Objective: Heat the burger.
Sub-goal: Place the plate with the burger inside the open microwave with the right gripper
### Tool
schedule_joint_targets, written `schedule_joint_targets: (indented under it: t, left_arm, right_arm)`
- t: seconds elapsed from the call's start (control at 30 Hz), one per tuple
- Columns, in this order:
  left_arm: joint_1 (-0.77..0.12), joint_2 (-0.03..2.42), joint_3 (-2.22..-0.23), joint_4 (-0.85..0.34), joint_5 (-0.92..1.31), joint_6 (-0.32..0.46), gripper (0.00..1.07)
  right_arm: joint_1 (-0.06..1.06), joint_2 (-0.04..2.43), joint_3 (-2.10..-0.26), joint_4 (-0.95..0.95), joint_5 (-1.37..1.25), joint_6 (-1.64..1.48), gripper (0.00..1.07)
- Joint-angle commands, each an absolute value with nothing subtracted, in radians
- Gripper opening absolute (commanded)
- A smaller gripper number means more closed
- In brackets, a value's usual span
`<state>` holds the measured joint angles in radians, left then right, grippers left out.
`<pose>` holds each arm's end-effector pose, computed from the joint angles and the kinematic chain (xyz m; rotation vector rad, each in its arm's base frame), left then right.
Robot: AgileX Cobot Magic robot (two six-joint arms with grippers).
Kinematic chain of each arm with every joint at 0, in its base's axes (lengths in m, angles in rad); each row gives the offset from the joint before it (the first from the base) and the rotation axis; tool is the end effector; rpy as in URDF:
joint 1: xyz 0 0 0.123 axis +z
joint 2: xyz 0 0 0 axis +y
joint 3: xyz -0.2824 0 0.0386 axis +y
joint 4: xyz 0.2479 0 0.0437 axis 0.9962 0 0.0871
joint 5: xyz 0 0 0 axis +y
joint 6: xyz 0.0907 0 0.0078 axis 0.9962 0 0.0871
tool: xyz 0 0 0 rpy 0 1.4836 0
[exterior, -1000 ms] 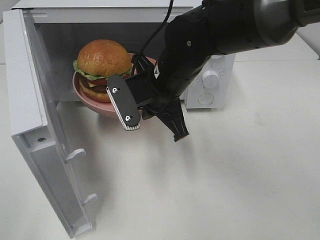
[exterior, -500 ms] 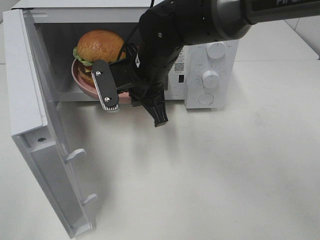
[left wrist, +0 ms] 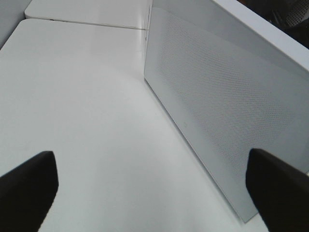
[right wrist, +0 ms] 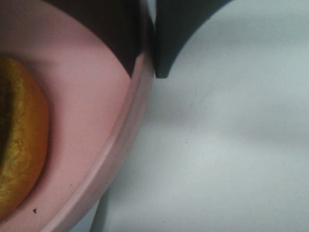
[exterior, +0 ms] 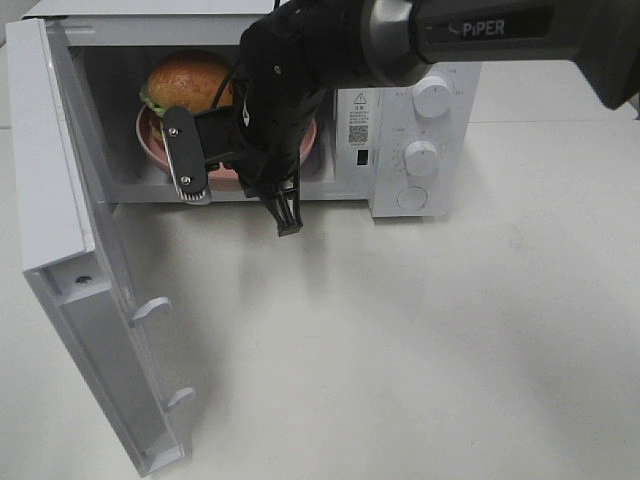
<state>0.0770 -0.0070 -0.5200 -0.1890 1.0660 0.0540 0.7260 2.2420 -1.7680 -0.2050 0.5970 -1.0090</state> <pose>-0.0082 -0.0157 0.2834 -0.0108 2.0113 -0.1417 0.3787 0.3222 0.1710 -2.0655 1.5244 -0.3210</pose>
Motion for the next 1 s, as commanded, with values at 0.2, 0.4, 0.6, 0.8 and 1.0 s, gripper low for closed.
schedule_joint_targets:
  t: [0.2, 0.4, 0.6, 0.8, 1.0]
  left_arm:
    - [0.078, -0.021, -0.518, -0.187, 1.069, 0.051, 0.98]
    - [0.078, -0.021, -0.518, -0.187, 1.069, 0.051, 0.98]
    - [0.078, -0.021, -0.518, -0.187, 1.069, 0.051, 0.98]
    - [0.078, -0.021, -0.518, -0.187, 1.069, 0.051, 0.98]
    - [0.078, -0.021, -0.518, -0.187, 1.069, 0.051, 0.98]
  right_arm:
    - [0.723, 2.303, -1.921, -0.255, 0.601, -0.940, 0.00]
    - [0.708, 2.371, -2.029, -0.271, 0.609, -0.876, 0.00]
    - [0.700, 2.408, -2.088, -0.275, 0.609, -0.866, 0.00]
    - [0.700, 2.429, -2.102, -0.280, 0.584, -0.881, 0.00]
    - [0.700, 2.450, -2.102, -0.274, 0.579, -0.908, 0.00]
